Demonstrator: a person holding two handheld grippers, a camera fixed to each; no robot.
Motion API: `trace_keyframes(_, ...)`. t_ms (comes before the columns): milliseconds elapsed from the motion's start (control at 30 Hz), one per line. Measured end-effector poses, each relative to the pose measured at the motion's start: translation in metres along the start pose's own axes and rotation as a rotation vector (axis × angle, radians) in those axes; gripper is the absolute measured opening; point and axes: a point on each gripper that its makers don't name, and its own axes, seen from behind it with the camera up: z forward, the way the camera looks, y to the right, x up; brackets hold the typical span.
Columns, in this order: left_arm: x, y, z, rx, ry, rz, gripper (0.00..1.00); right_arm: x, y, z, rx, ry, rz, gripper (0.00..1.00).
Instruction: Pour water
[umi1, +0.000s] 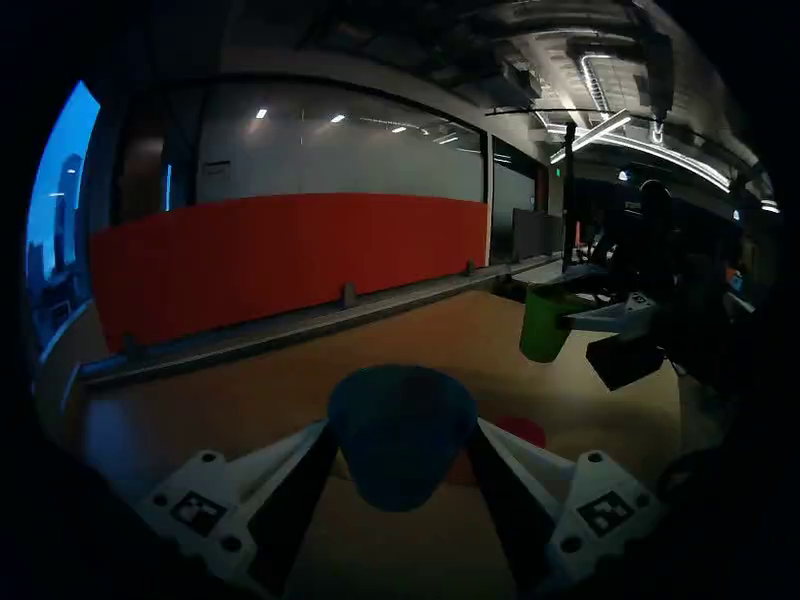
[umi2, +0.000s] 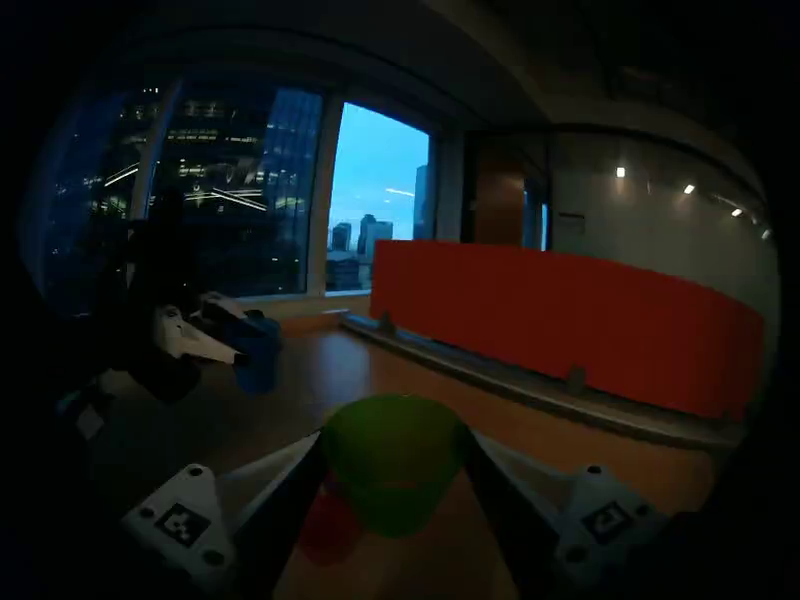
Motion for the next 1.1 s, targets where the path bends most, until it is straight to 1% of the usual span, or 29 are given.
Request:
trace_keyframes(200,0.012,0.008,-0.002,-0.012,0.037,-0.012,0.85,0.021,-0.004,-0.002,-0.02,0.059,-0.001,0.93)
trace_keyframes(367,0.021,0.014,-0.004,-0.019,0.065,-0.016,0.85,0.032,-0.004,-0.004,-0.034,0.081,-0.002,0.94)
trace_keyframes(600,0.03,0.022,-0.005,-0.034,0.094,-0.023,0.85,0.038,-0.004,-0.005,-0.045,0.083,0.002,0.94)
trace_keyframes(1100,0.041,0.034,-0.012,-0.042,0.128,-0.001,0.85,0.046,-0.014,-0.009,-0.034,0.077,-0.021,0.94)
